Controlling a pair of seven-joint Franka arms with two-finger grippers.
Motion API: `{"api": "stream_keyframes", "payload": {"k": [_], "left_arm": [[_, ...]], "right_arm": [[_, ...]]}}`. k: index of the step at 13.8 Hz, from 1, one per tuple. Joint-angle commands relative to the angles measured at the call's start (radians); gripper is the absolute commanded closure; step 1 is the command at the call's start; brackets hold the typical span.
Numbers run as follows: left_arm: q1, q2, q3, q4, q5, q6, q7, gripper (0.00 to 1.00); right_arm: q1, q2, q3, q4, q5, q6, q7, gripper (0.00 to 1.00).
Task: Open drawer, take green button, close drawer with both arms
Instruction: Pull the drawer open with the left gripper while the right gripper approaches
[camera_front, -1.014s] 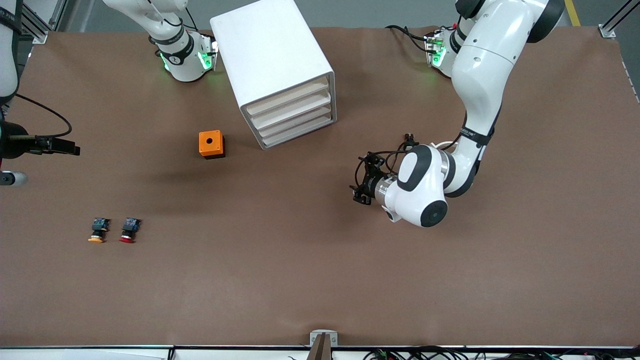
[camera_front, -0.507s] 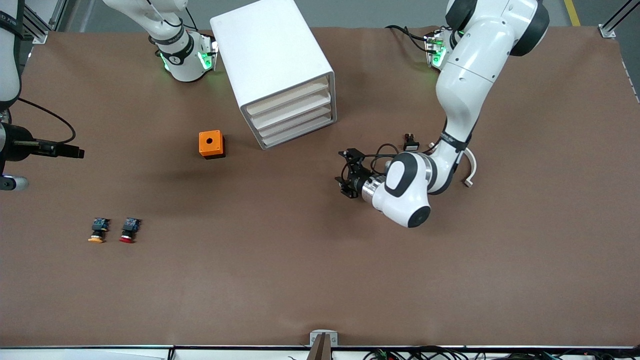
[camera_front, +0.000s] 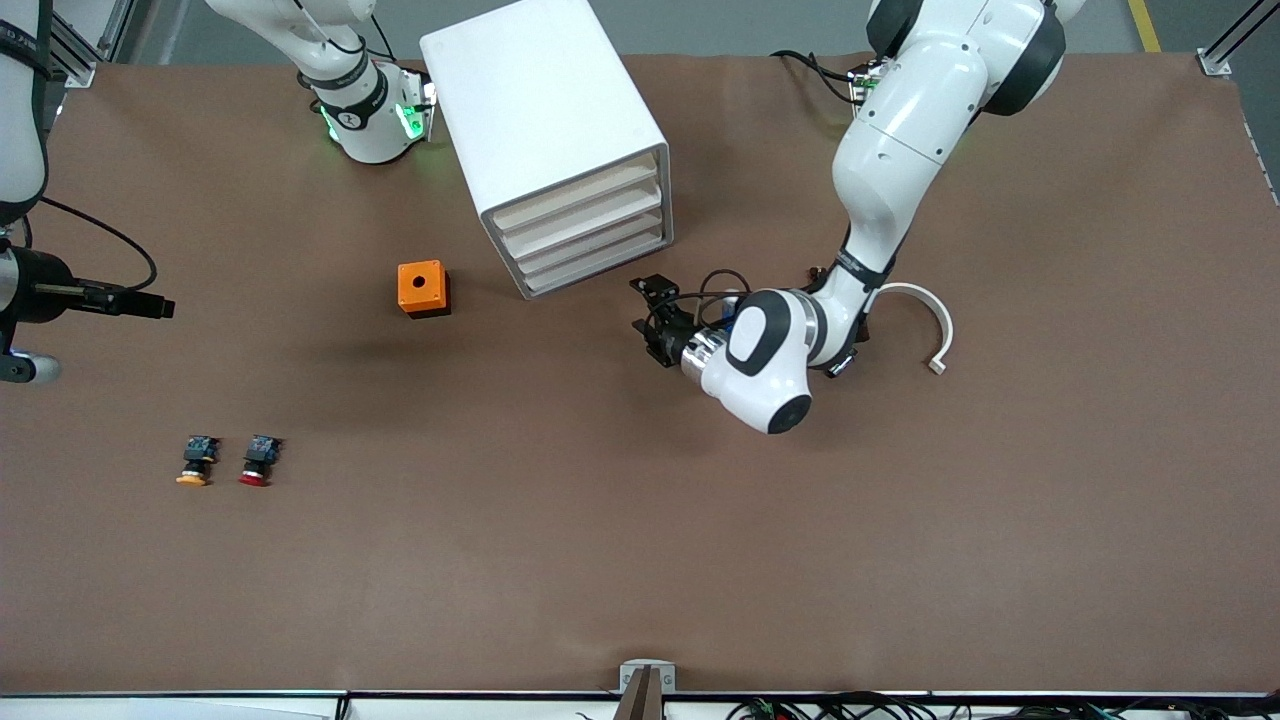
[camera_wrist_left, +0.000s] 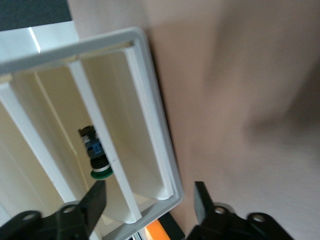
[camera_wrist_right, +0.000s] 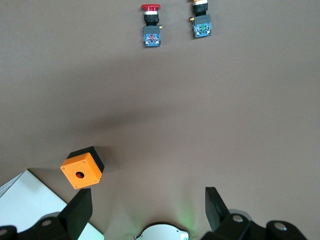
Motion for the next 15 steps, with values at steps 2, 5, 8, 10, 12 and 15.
{"api": "stream_keyframes", "payload": {"k": [2,5,8,10,12,15], "left_arm": [[-0.051,0.035,0.005,0.017,-0.057,-0.047,-0.107,0.31],[-0.079,0.049,0.003,0.017,-0.093,-0.096,-0.149,0.31],[-0.099,0.072,0.003,0.015,-0.113,-0.104,-0.184,0.36],[-0.113,0.083,0.003,0.017,-0.113,-0.118,-0.185,0.42],[-0.120,0.092,0.003,0.015,-0.115,-0.119,-0.186,0.47],[-0.122,0.095,0.003,0.015,-0.130,-0.121,-0.191,0.47]], "right_arm": [[0.022,-0.004,0.002,-0.007,0.016,-0.027,0.121,0.00],[0.096,-0.011,0.006,-0.013,0.033,-0.024,0.310,0.00],[0.157,-0.011,0.006,-0.015,0.088,-0.008,0.543,0.00],[0.177,-0.013,0.006,-0.016,0.113,0.002,0.646,0.00],[0.223,-0.013,0.006,-0.024,0.116,0.030,0.712,0.00],[0.309,-0.007,0.006,-0.076,0.116,0.157,0.908,0.00]]}}
